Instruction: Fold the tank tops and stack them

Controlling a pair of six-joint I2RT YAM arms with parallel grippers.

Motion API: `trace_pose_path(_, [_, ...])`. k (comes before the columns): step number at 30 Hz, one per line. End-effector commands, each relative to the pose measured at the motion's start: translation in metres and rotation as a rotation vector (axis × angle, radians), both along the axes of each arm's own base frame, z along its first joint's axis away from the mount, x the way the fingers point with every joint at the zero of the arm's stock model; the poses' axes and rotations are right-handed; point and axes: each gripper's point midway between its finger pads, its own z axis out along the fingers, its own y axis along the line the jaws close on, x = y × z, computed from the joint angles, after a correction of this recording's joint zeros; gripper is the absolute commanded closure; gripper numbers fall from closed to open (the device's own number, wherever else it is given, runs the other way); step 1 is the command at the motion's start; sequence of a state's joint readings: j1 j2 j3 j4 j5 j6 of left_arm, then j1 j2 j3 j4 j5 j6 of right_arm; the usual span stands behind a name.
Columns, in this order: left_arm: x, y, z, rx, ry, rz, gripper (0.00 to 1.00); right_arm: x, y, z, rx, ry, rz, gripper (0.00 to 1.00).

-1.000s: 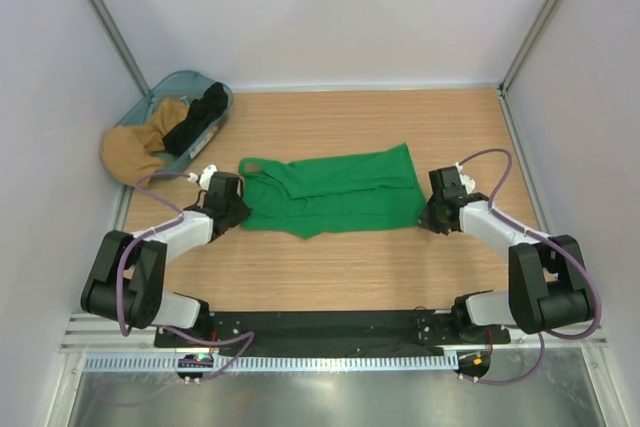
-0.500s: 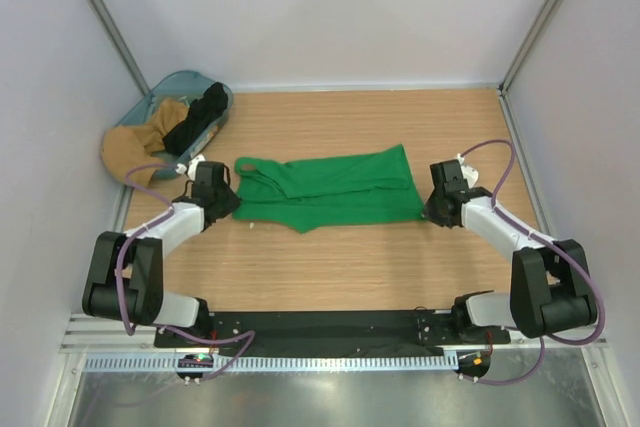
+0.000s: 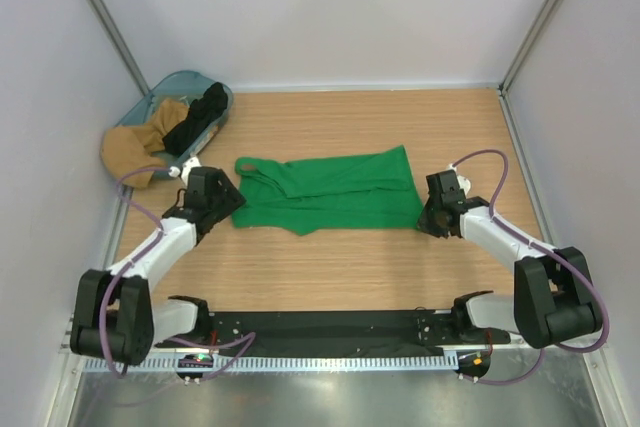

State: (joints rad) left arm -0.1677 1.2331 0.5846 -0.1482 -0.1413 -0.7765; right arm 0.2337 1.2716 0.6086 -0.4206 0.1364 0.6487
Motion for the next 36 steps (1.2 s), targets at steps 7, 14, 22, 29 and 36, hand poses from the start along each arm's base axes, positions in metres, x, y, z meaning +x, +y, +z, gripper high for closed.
trace_pose_path(7, [-0.028, -0.072, 0.055, -0.051, -0.137, -0.117, 0.36, 0.018, -0.001, 0.022, -0.02, -0.074, 0.002, 0.91])
trace_pose_path(14, [-0.042, -0.143, 0.041, -0.086, -0.109, -0.203, 0.38, 0.021, 0.001, 0.025, -0.01, -0.084, 0.003, 0.93])
trace_pose_path(22, [-0.04, -0.193, -0.001, -0.059, -0.023, -0.276, 0.42, 0.02, 0.0, 0.021, -0.016, -0.072, 0.012, 0.94])
trace_pose_path(29, [-0.035, -0.199, -0.017, -0.033, 0.004, -0.277, 0.5, 0.02, 0.0, 0.026, -0.018, -0.087, 0.017, 0.95])
trace_pose_path(36, [-0.036, -0.202, -0.027, -0.025, 0.027, -0.301, 0.97, 0.018, -0.001, 0.025, -0.022, -0.081, 0.016, 0.96])
